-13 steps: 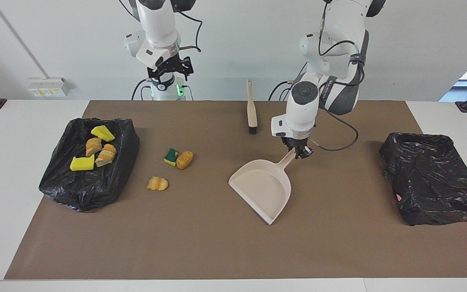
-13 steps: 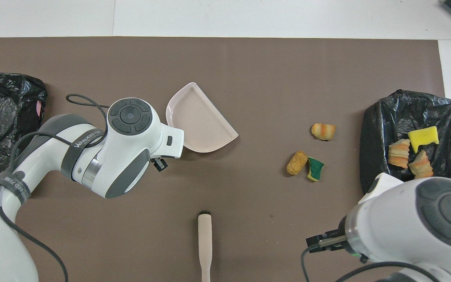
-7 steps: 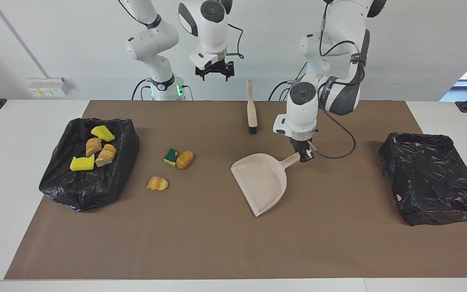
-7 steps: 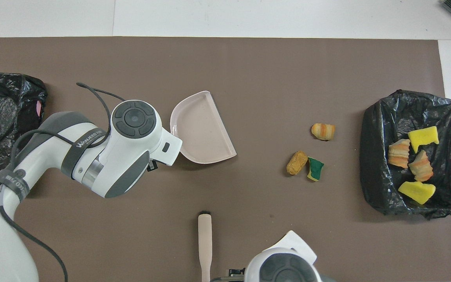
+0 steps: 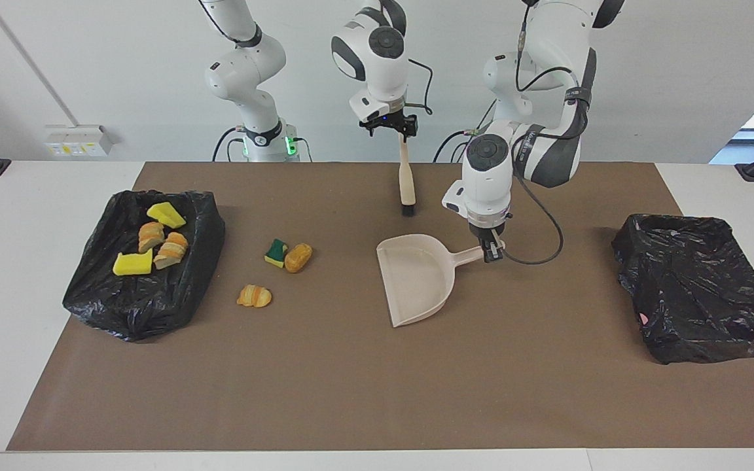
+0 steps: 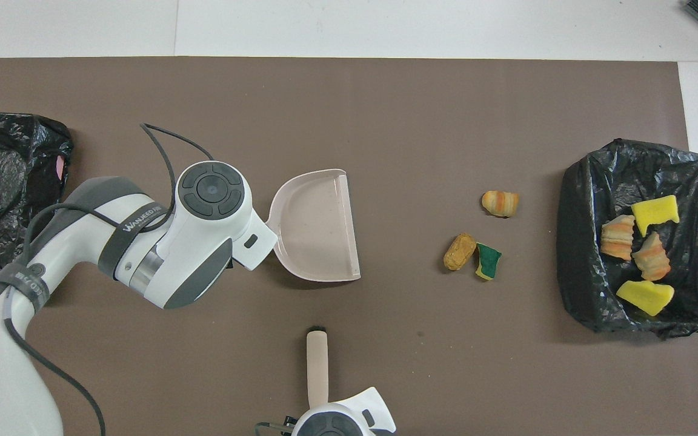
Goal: Sweep and dump trash in bin
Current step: 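Lift the dustpan with the left gripper while the right gripper reaches the brush, then grasp the beige brush handle with the right gripper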
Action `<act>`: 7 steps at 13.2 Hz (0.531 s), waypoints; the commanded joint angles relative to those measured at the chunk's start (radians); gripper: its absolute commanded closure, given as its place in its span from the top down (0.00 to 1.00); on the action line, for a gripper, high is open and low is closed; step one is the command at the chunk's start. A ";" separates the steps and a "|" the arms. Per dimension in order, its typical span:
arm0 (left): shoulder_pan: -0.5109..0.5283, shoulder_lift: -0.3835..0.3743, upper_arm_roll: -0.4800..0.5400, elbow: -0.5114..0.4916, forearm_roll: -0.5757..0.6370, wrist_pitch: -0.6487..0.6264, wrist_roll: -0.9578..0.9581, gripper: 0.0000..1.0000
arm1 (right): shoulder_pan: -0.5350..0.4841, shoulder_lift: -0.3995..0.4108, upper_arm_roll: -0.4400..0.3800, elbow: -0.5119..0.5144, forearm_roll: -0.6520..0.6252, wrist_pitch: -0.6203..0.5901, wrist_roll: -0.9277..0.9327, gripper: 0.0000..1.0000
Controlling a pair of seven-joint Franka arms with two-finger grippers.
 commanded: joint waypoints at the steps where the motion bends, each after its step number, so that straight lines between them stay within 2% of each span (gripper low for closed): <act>1: 0.007 -0.051 -0.004 -0.057 0.016 0.015 0.024 0.15 | 0.008 0.008 -0.008 0.006 0.025 0.004 0.011 1.00; 3: -0.001 -0.060 -0.006 -0.066 0.016 -0.005 0.018 0.31 | 0.043 0.017 -0.008 -0.011 0.036 0.018 0.011 1.00; 4: -0.001 -0.060 -0.006 -0.064 0.016 -0.005 0.016 0.34 | 0.049 0.017 -0.008 -0.013 0.049 0.023 0.008 1.00; 6: -0.002 -0.062 -0.006 -0.064 0.016 -0.006 0.013 0.38 | 0.049 0.017 -0.008 -0.013 0.051 0.030 -0.001 0.90; 7: -0.002 -0.064 -0.007 -0.069 0.013 -0.008 0.010 0.56 | 0.049 0.017 -0.008 -0.016 0.051 0.033 -0.006 0.89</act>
